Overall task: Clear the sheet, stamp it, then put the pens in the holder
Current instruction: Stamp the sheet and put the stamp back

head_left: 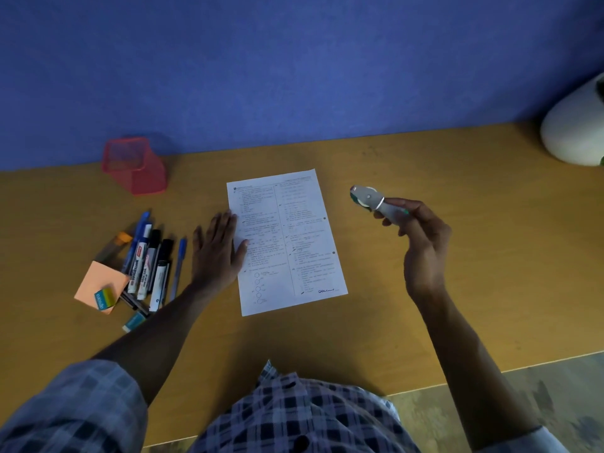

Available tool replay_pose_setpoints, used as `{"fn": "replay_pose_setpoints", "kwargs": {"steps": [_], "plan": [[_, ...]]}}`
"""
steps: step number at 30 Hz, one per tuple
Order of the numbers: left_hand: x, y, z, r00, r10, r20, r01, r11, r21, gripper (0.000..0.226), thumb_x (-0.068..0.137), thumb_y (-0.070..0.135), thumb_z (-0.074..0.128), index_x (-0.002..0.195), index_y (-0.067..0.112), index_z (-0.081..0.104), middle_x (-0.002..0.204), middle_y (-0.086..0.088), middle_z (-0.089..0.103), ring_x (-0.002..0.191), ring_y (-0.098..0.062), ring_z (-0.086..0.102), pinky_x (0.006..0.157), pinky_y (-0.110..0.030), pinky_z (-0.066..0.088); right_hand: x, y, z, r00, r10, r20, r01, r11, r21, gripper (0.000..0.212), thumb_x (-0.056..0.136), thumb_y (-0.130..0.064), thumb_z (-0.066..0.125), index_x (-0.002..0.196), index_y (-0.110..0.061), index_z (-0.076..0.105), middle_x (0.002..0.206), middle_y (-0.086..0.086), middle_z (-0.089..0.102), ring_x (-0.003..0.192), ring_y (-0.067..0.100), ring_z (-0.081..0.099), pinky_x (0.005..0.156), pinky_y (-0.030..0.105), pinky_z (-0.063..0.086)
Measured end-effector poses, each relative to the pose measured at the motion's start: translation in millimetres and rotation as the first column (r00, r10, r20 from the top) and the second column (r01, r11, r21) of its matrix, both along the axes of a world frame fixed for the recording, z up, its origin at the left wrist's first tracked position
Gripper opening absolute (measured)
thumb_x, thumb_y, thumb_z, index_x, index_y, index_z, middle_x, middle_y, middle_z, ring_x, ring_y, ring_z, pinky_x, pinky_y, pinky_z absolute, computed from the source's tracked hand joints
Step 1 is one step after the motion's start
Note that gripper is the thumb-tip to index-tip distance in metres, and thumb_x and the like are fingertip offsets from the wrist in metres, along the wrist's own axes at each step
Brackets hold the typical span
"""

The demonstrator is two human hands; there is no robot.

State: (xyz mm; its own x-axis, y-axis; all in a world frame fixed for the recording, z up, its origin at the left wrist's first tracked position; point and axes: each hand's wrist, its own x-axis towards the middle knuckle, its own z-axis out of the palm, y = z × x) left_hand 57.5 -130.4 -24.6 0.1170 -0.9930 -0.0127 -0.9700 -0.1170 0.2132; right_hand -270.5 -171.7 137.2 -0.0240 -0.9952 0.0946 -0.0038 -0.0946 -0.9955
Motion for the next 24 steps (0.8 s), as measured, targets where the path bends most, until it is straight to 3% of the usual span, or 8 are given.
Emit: {"fn": "replay_pose_setpoints", "kwargs": {"steps": [2,4,7,10,15,24], "plan": [[0.4,-0.2,-0.5,1.000,0.004,0.002,-0.004,1.000,0.002,0.068,0.097,0.054,0.021,0.152,0.015,0.023,0.162,-0.003,0.021,0.150,-0.021,0.015,0.120,-0.055,0.012,-4.0,-10.9,-9.5,0.992,-0.039,-0.119,0.038,0.999,-0.010,0.018,0.087,-0.019,0.063,0.098,-0.027,0.074,0.097,-0.006,0.075,0.089,0.014,0.065,0.076,0.035,0.045],[0.4,-0.7,-0.9,1.000,0.007,0.003,-0.007,1.000,0.005,0.068,0.097,0.054,0.020,0.152,0.015,0.023,0.162,-0.003,0.021,0.150,-0.020,0.014,0.120,-0.056,0.013,-8.4,-22.7,-19.2,0.964,-0.071,-0.258,0.064,0.997,-0.035,0.019,0.086,-0.025,0.067,0.101,-0.036,0.072,0.101,-0.017,0.074,0.092,0.004,0.066,0.074,0.027,0.045],[1.1,-1.0,-2.1,1.000,0.011,0.003,-0.012,1.000,0.004,0.068,0.097,0.055,0.021,0.153,0.016,0.022,0.162,-0.002,0.020,0.151,-0.020,0.014,0.120,-0.055,0.013,-14.3,-43.9,-39.1,0.908,-0.096,-0.408,0.074,0.995,-0.071,0.025,0.086,-0.031,0.068,0.111,-0.029,0.069,0.108,-0.017,0.071,0.094,-0.006,0.064,0.065,0.013,0.045],[0.6,-1.3,-2.2,1.000,0.016,0.005,-0.016,1.000,0.004,0.068,0.097,0.055,0.021,0.153,0.016,0.021,0.162,-0.002,0.020,0.151,-0.019,0.014,0.120,-0.055,0.013,-19.1,-72.1,-66.3,0.861,-0.097,-0.499,0.100,0.995,-0.020,0.031,0.087,-0.030,0.070,0.117,-0.022,0.068,0.116,-0.005,0.071,0.097,0.000,0.066,0.063,0.007,0.044],[0.0,-2.5,-1.2,1.000,0.014,-0.001,-0.014,1.000,0.015,0.068,0.097,0.054,0.022,0.153,0.016,0.021,0.162,-0.003,0.019,0.151,-0.019,0.012,0.120,-0.055,0.012,-25.7,-110.7,-104.7,0.817,-0.147,-0.557,0.198,0.980,0.032,0.033,0.086,-0.022,0.070,0.118,-0.014,0.066,0.115,0.006,0.072,0.105,0.020,0.068,0.085,0.034,0.053],[0.6,-3.8,-2.5,1.000,0.018,0.003,-0.018,1.000,0.020,0.067,0.097,0.055,0.022,0.153,0.018,0.021,0.163,-0.001,0.018,0.151,-0.018,0.010,0.119,-0.055,0.012,-18.8,-162.5,-129.1,0.814,-0.171,-0.555,0.296,0.944,0.143,0.031,0.086,-0.020,0.064,0.116,-0.017,0.066,0.114,0.007,0.073,0.106,0.024,0.068,0.090,0.043,0.055]]}}
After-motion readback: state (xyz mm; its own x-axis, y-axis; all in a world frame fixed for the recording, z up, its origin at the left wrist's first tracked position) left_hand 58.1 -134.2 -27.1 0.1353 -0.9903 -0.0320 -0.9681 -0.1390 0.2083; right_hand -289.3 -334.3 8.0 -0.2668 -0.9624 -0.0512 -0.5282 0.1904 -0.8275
